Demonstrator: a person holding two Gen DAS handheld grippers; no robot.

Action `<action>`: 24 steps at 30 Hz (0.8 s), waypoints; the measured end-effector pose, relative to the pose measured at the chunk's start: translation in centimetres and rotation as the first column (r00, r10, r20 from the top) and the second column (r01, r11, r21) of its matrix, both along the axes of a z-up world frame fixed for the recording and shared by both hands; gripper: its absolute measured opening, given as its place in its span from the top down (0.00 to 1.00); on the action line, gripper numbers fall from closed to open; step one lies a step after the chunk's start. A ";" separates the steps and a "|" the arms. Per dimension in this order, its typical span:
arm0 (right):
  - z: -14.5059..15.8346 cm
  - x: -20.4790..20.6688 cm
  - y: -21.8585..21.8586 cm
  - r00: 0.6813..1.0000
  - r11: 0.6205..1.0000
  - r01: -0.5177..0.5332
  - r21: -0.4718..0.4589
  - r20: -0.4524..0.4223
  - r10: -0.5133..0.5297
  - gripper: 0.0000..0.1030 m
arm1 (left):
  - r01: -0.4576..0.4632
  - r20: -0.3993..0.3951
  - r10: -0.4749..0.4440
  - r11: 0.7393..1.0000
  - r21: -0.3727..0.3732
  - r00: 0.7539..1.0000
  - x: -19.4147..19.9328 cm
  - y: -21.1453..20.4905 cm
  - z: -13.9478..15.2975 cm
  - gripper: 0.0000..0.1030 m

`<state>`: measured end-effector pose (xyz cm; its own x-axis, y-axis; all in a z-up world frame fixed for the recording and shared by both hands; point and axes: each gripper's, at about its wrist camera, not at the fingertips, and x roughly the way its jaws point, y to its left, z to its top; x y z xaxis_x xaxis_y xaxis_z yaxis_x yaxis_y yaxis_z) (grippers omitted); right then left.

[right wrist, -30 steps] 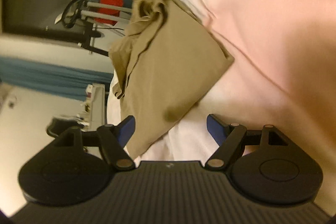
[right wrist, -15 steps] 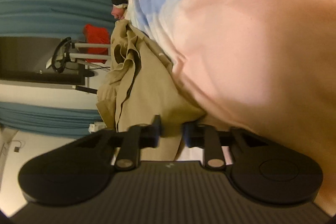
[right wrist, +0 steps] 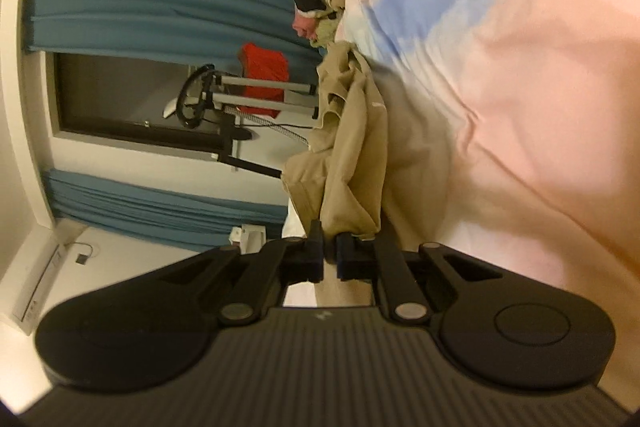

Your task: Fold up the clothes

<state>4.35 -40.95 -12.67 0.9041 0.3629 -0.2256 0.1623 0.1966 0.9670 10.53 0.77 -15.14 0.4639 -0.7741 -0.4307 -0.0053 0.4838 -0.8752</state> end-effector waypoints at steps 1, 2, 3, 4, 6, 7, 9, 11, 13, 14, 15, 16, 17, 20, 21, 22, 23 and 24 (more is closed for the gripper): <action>0.0 -0.2 -0.3 1.000 1.000 0.002 -0.002 0.005 -0.002 0.92 | -0.019 0.010 0.019 0.999 0.035 1.000 0.0 0.2 0.0 0.23; 0.1 -0.5 -0.6 1.000 1.000 0.005 -0.005 0.009 -0.005 0.92 | -0.038 0.020 0.037 0.997 0.069 0.999 0.0 0.4 0.0 0.24; 0.1 -0.5 -0.8 1.000 1.000 0.010 -0.001 0.014 -0.010 0.92 | -0.063 0.021 0.061 0.994 0.087 0.998 0.0 0.8 -0.3 0.28; 0.2 -0.4 -1.0 1.000 1.000 0.018 0.004 0.019 -0.019 0.92 | -0.090 0.010 0.090 0.990 0.109 0.996 0.0 1.2 -0.5 0.32; 0.3 -0.6 -1.6 0.999 0.999 0.033 0.001 0.025 -0.033 0.92 | -0.137 0.005 0.137 0.983 0.126 0.991 0.0 1.8 -0.9 0.40; 0.4 -0.6 -1.8 0.999 0.999 0.040 -0.008 0.026 -0.040 0.92 | -0.157 0.009 0.157 0.980 0.122 0.988 0.0 2.1 -1.0 0.46; 0.2 -0.6 -1.9 0.998 0.998 0.057 -0.019 0.024 -0.057 0.92 | -0.196 0.027 0.194 0.974 0.116 0.981 0.2 2.5 -1.0 0.55; -0.1 -0.5 -1.9 0.998 0.997 0.066 -0.030 0.016 -0.066 0.92 | -0.215 0.043 0.211 0.970 0.111 0.976 0.4 2.7 -0.9 0.70; -0.2 -0.3 -1.8 0.998 0.996 0.062 -0.058 0.008 -0.062 0.92 | -0.229 0.085 0.220 0.966 0.121 0.972 0.4 2.8 -0.7 0.84; -0.2 -0.2 -1.7 0.999 0.996 0.054 -0.071 0.008 -0.054 0.92 | -0.230 0.086 0.220 0.965 0.125 0.972 0.6 2.8 -0.6 0.86; 0.0 -0.2 -1.5 0.999 0.995 0.048 -0.088 0.010 -0.047 0.92 | -0.230 0.088 0.220 0.964 0.130 0.971 0.7 2.8 -0.4 0.88; 0.1 -0.2 -1.4 0.999 0.994 0.041 -0.104 0.011 -0.040 0.92 | -0.230 0.097 0.219 0.964 0.133 0.971 0.9 2.8 -0.1 0.89; 0.3 -0.2 -1.2 0.999 0.992 0.034 -0.121 0.013 -0.033 0.92 | -0.230 0.106 0.217 0.964 0.136 0.970 1.0 2.8 0.2 0.90; 1.0 -0.7 -0.9 1.000 0.989 0.026 -0.144 0.018 -0.024 0.92 | -0.228 0.166 0.204 0.963 0.141 0.965 0.1 3.0 1.9 0.92; 1.3 -0.9 -0.8 1.000 0.989 0.023 -0.147 0.023 -0.020 0.92 | -0.227 0.187 0.199 0.963 0.143 0.962 -0.2 3.1 2.5 0.92; 1.7 -1.2 -0.7 0.999 0.988 0.019 -0.153 0.029 -0.015 0.92 | -0.226 0.207 0.194 0.963 0.145 0.959 -0.6 3.1 3.1 0.92; 2.2 -1.6 -0.6 0.999 0.986 0.015 -0.164 0.034 -0.009 0.92 | -0.225 0.226 0.189 0.963 0.148 0.956 -0.9 3.2 3.7 0.92; 2.8 -2.0 -0.5 0.999 0.985 0.008 -0.170 0.035 -0.002 0.92 | -0.211 0.240 0.168 0.964 0.163 0.956 -1.5 3.4 4.5 0.92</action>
<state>2.38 -41.46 -9.88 0.9142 0.3173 -0.2523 0.1307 0.3583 0.9244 8.98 4.16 -10.60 0.6945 -0.5794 -0.4266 0.0720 0.6458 -0.7601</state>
